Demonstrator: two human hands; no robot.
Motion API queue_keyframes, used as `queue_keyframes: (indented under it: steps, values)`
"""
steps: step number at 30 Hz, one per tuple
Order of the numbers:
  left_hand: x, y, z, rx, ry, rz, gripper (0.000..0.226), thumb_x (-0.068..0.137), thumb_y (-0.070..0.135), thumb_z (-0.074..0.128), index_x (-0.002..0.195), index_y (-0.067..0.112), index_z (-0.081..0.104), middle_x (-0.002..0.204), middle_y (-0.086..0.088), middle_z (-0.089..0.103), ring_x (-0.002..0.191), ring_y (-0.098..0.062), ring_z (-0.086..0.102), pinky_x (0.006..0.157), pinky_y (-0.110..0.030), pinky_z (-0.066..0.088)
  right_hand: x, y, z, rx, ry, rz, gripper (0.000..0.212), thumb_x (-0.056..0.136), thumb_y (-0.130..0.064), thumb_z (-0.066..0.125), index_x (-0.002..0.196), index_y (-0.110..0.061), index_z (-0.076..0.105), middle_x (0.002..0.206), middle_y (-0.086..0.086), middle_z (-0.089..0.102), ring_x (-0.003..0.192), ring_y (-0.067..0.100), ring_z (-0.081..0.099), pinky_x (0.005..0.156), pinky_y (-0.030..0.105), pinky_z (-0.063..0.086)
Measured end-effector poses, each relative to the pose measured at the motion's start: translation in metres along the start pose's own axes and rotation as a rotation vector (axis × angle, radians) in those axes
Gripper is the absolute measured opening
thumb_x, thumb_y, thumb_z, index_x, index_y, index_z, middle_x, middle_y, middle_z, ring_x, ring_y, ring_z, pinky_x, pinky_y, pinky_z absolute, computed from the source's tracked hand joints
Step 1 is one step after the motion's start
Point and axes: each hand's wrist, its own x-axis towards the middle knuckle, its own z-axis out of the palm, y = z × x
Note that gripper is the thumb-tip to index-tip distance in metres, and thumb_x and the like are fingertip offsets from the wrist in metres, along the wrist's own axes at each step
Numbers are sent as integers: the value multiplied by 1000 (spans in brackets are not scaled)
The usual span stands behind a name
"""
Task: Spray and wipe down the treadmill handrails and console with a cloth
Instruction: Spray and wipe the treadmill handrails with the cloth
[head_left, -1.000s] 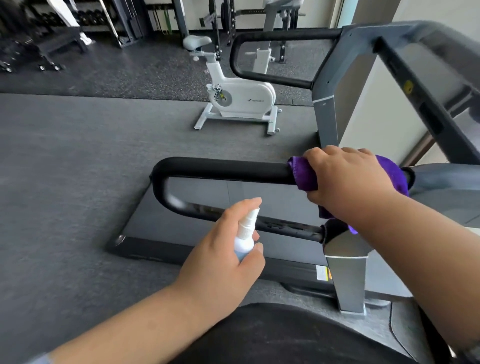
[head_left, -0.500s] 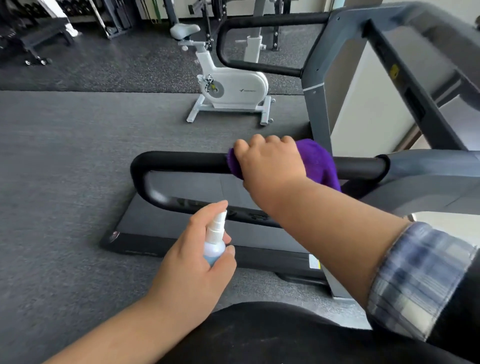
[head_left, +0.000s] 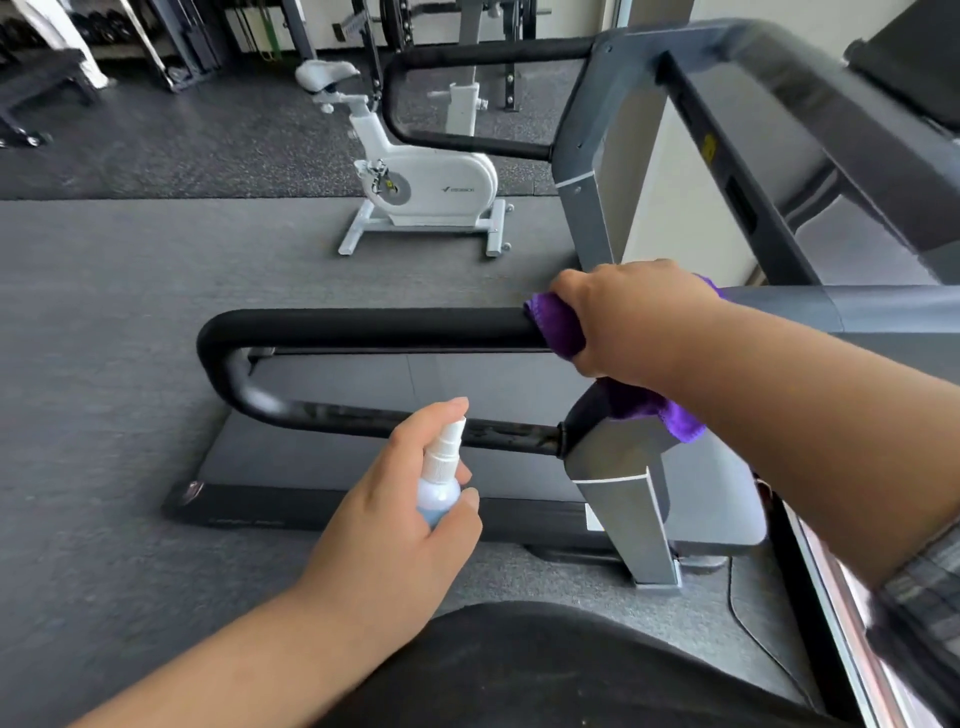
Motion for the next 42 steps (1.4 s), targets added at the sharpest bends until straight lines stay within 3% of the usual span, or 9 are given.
queue_keyframes:
  steps: [4, 7, 12, 17, 23, 25, 29, 34, 42]
  values:
    - [-9, 3, 3, 4, 35, -2, 64, 84, 30, 60, 118, 74, 29, 105, 26, 57, 96, -5, 58, 77, -17, 43, -15, 32, -2, -117, -21, -6, 42, 74, -47, 65, 108, -29, 49, 83, -5, 58, 76, 27, 57, 71, 37, 43]
    - [-16, 2, 5, 24, 72, -22, 65, 84, 30, 61, 119, 74, 29, 104, 25, 58, 97, -5, 58, 79, -20, 43, -20, 41, 3, -154, 54, -33, 43, 75, -56, 63, 108, -30, 51, 83, -6, 60, 78, 27, 57, 71, 36, 41]
    - [-24, 3, 10, 1, 114, -61, 70, 87, 21, 63, 116, 75, 30, 102, 22, 60, 93, -7, 59, 76, -19, 43, -16, 17, 11, -214, 172, -44, 42, 78, -48, 67, 104, -21, 48, 75, -1, 48, 70, 28, 48, 67, 35, 36]
    - [-27, 15, 20, -9, 119, -58, 70, 88, 17, 62, 116, 74, 32, 101, 19, 60, 86, -10, 59, 68, -10, 44, -7, -19, 15, -100, 236, -27, 41, 81, -36, 71, 113, -20, 50, 107, 6, 64, 99, 32, 62, 73, 37, 31]
    - [-20, 37, 45, -21, 55, -2, 70, 88, 18, 62, 115, 74, 31, 101, 22, 59, 87, -7, 58, 67, -12, 44, -18, 4, 23, -93, 229, 3, 47, 82, -28, 69, 123, -21, 47, 109, 6, 61, 100, 32, 61, 74, 36, 30]
    - [-20, 38, 48, -16, 46, 7, 70, 88, 18, 62, 116, 74, 32, 101, 23, 59, 88, -7, 58, 69, -12, 44, -28, 23, 18, -97, 212, 36, 42, 82, -33, 68, 117, -20, 48, 105, 7, 60, 97, 33, 60, 73, 36, 31]
    - [-22, 34, 49, -18, 61, 5, 71, 88, 16, 63, 116, 74, 32, 100, 23, 59, 90, -8, 58, 71, -9, 43, -39, 43, 12, -106, 168, 89, 54, 78, -55, 69, 114, -19, 52, 105, 7, 60, 100, 34, 59, 75, 39, 32]
    - [-28, 30, 46, -38, 84, -19, 71, 88, 16, 62, 115, 74, 32, 100, 19, 60, 87, -10, 59, 69, -13, 45, -33, 21, 23, -198, 260, 77, 33, 81, -27, 69, 108, -16, 54, 103, 5, 63, 97, 31, 60, 74, 35, 27]
    - [-28, 30, 58, -21, 40, -9, 72, 89, 18, 63, 118, 74, 29, 102, 22, 59, 90, -7, 59, 74, -13, 44, -16, -17, 33, -153, 291, 60, 45, 77, -29, 75, 115, -17, 53, 106, 5, 62, 97, 31, 61, 81, 38, 40]
